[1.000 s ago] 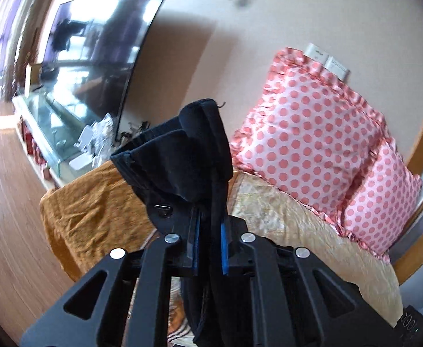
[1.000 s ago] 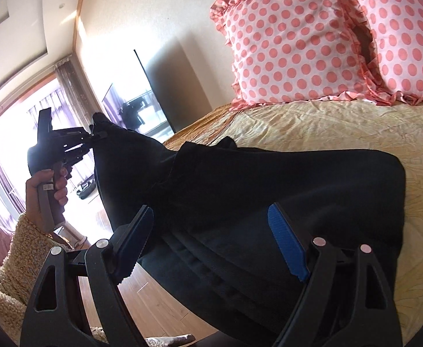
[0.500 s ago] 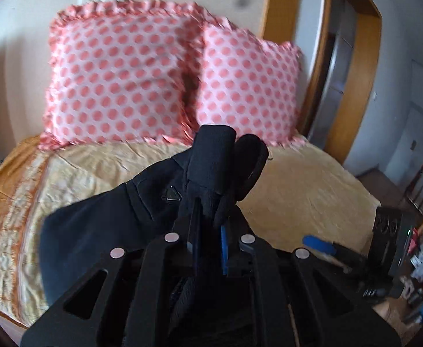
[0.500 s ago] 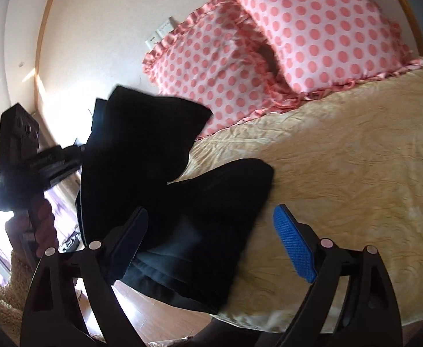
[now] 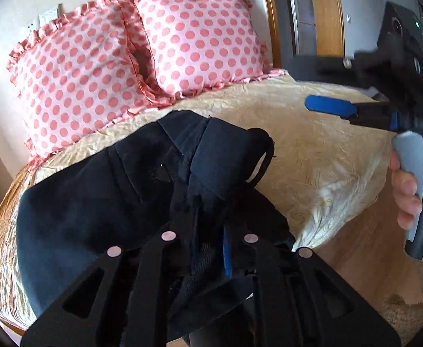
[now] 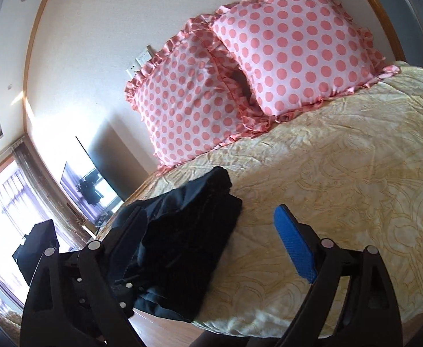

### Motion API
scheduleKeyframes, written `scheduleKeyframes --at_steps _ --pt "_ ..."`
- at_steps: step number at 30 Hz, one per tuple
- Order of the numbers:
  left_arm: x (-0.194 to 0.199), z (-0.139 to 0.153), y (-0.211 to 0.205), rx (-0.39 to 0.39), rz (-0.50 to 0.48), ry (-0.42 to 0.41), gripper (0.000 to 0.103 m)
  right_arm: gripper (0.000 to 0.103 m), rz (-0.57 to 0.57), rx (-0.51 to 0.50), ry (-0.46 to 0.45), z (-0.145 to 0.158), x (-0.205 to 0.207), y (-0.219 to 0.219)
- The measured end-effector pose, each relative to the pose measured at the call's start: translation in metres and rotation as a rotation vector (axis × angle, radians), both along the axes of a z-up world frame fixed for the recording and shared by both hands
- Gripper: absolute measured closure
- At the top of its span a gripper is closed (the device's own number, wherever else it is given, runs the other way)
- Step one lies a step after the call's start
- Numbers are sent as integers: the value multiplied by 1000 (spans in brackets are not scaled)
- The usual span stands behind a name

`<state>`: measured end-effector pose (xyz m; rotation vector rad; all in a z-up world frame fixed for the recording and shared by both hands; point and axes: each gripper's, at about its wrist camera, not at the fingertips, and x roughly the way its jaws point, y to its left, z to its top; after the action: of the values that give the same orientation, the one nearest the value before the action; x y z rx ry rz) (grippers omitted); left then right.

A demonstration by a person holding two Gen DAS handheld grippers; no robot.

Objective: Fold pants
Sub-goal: 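Lower the waistband onto the leg hems and open the left gripper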

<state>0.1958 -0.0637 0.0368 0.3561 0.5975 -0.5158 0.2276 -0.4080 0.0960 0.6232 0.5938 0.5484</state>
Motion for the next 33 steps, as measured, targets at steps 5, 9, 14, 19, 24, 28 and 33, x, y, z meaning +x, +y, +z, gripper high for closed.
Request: scheduleKeyframes --at_steps 5,9,14,19,24,28,33 --pt "-18 11 27 -144 -51 46 29 12 104 51 -66 32 11 24" --pt "-38 44 70 -283 -7 -27 10 12 224 -21 -102 49 21 64" --pt "-1 53 113 -181 296 -106 2 17 313 -91 -61 36 27 100" --pt "44 37 127 -139 477 -35 2 17 302 -191 -45 19 19 112" --pt "57 10 129 -60 570 11 2 17 277 -312 43 -15 16 121" --pt "61 -11 141 -116 599 94 2 16 245 -471 -35 -27 -2 140" --pt "57 -8 140 -91 603 89 2 16 224 -409 -20 -15 -1 133"
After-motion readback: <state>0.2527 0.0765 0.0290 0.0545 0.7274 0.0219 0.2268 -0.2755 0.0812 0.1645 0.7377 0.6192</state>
